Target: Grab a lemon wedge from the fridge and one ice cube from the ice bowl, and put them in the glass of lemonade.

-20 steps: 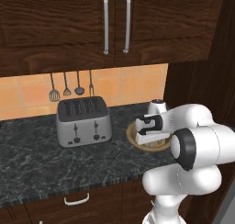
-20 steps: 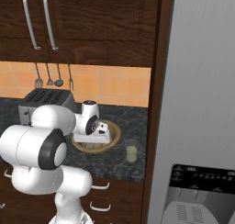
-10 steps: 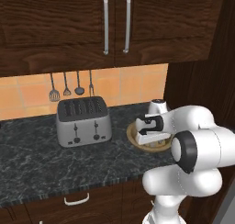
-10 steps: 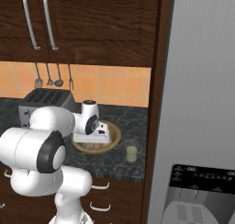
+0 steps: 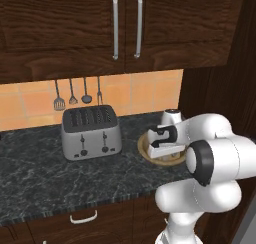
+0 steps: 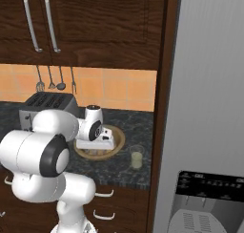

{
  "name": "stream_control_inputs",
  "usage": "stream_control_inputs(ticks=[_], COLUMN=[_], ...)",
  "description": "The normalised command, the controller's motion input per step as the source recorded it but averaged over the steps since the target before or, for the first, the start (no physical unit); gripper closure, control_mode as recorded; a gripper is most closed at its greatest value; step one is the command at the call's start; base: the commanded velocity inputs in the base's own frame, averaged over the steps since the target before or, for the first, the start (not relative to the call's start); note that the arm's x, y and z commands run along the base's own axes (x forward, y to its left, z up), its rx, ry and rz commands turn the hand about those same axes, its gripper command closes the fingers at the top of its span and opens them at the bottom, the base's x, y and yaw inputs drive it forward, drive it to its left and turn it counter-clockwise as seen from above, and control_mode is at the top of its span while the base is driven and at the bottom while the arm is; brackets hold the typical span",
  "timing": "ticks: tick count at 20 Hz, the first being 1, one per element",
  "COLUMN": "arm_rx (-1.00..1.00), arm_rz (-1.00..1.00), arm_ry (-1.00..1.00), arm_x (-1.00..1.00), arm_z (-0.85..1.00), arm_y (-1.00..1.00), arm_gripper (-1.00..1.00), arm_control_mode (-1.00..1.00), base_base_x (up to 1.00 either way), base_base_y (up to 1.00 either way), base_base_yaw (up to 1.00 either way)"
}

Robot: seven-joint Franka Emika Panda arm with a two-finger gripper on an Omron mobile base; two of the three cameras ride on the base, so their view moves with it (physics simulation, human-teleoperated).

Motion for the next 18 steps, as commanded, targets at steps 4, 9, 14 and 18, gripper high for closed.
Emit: stream_control_inputs(ticks=[4,9,14,18], arm_rx=[0.0,0.0,-0.07,-0.2], arm_rz=[0.0,0.0,0.0,0.08], arm_ry=[0.0,0.0,0.07,0.03], arm_x=[0.0,0.0,0.02,0.05], arm_z=[-0.05,0.0,0.02,0.8], arm_y=[0.0,0.0,0.0,0.0], arm_gripper=[1.0,1.0,1.0,1.0], arm_control_mode=[-1.0,-1.0,-1.0,-1.0], base_base_x=[0.0,0.0,0.0,0.0], base_base_y=[0.0,0.0,0.0,0.0], base_base_yaw=[0.0,0.0,0.0,0.0])
